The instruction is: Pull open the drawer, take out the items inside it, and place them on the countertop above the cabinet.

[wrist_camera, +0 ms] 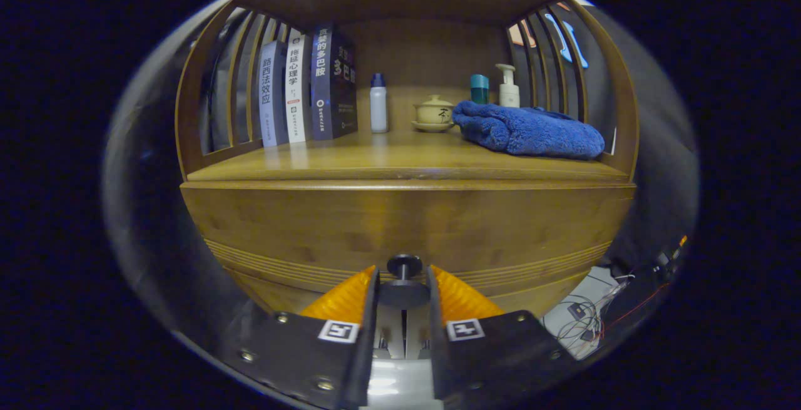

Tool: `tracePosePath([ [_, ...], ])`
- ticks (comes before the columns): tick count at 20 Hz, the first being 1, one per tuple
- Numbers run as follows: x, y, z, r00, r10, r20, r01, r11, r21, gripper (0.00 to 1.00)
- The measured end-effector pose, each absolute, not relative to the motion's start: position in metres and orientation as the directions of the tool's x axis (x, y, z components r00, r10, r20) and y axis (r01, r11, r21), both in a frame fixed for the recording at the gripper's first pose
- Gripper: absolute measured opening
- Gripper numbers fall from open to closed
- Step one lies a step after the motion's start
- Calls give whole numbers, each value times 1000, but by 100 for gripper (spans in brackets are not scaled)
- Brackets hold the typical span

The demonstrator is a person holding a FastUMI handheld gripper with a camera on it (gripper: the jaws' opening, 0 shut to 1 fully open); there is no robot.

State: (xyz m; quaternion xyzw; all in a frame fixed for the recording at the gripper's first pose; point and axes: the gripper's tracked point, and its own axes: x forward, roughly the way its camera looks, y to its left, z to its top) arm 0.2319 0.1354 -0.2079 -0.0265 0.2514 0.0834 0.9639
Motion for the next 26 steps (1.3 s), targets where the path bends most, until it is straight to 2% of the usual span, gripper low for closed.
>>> tracePosePath([
  [1, 232, 135, -209, 859, 144, -492, -179, 984, -23, 35],
  [2, 227, 134, -209, 853, 133, -504, -175, 984, -36, 28],
  [14, 113, 115, -192, 832, 20, -554, -84, 992, -89, 27],
  [22, 59, 105, -193, 800, -40, -598, -44, 991, -124, 27],
  [26, 57, 108, -194, 800, -28, -599, -51, 992, -115, 27],
])
